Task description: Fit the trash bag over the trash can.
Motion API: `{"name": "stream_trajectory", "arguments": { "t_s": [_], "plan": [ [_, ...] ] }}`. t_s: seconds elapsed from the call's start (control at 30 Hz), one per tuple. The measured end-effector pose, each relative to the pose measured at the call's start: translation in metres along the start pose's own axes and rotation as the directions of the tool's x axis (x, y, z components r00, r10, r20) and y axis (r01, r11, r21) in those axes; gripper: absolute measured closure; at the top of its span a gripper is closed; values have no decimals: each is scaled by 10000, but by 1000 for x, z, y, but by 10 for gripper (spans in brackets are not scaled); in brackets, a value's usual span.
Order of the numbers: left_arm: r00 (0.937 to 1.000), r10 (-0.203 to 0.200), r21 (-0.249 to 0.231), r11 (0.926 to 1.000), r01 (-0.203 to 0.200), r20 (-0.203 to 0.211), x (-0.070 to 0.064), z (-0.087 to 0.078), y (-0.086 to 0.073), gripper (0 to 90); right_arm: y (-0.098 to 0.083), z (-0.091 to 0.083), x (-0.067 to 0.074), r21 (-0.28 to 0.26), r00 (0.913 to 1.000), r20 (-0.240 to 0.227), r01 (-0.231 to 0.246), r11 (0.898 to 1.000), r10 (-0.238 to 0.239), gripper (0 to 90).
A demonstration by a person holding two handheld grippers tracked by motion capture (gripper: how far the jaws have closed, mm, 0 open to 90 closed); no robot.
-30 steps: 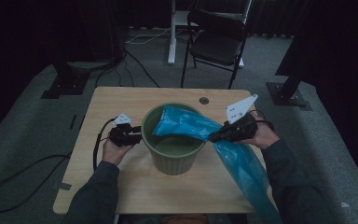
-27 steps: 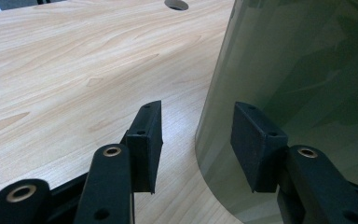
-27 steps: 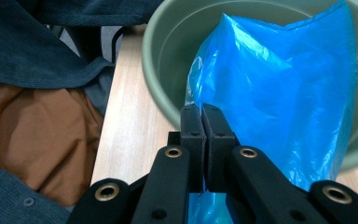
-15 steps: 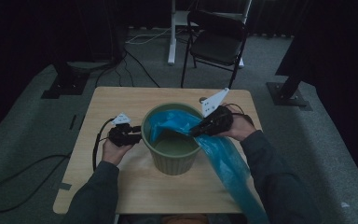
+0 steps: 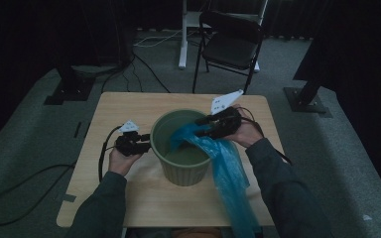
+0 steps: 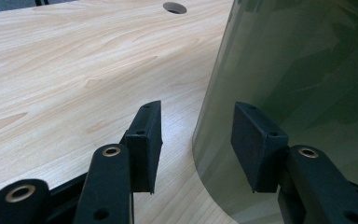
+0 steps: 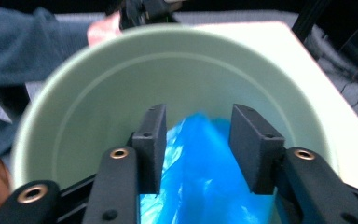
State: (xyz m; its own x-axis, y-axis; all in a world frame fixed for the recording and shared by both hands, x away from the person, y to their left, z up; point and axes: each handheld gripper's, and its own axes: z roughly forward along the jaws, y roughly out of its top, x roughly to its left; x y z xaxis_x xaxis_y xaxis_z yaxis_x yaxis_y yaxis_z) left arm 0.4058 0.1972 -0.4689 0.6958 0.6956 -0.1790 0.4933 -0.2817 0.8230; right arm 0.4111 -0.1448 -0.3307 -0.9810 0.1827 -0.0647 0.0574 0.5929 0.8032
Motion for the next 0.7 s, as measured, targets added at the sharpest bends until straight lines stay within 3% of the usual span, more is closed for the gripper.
{"name": "stream_trajectory", "arguments": {
  "t_s": [0.07,0.27,0.6,0.7],
  "plan": [
    [10000,-12,-23,10000,12,11,-1,0,0,532,0,-10,2,-271,9998,213,-53,9996,59,535],
    [10000,-43,-71,10000,43,53,-1,-1,0,532,-11,-34,12,-369,9967,756,-268,9990,296,524],
    [10000,35,-157,9999,-35,4,-2,-3,1,530,-47,-57,28,-219,9872,1276,-934,9954,954,514],
    [10000,3,-228,9997,-3,2,-2,-4,1,530,-54,-61,35,86,9831,1545,-1006,9949,981,507]
  ]
}}
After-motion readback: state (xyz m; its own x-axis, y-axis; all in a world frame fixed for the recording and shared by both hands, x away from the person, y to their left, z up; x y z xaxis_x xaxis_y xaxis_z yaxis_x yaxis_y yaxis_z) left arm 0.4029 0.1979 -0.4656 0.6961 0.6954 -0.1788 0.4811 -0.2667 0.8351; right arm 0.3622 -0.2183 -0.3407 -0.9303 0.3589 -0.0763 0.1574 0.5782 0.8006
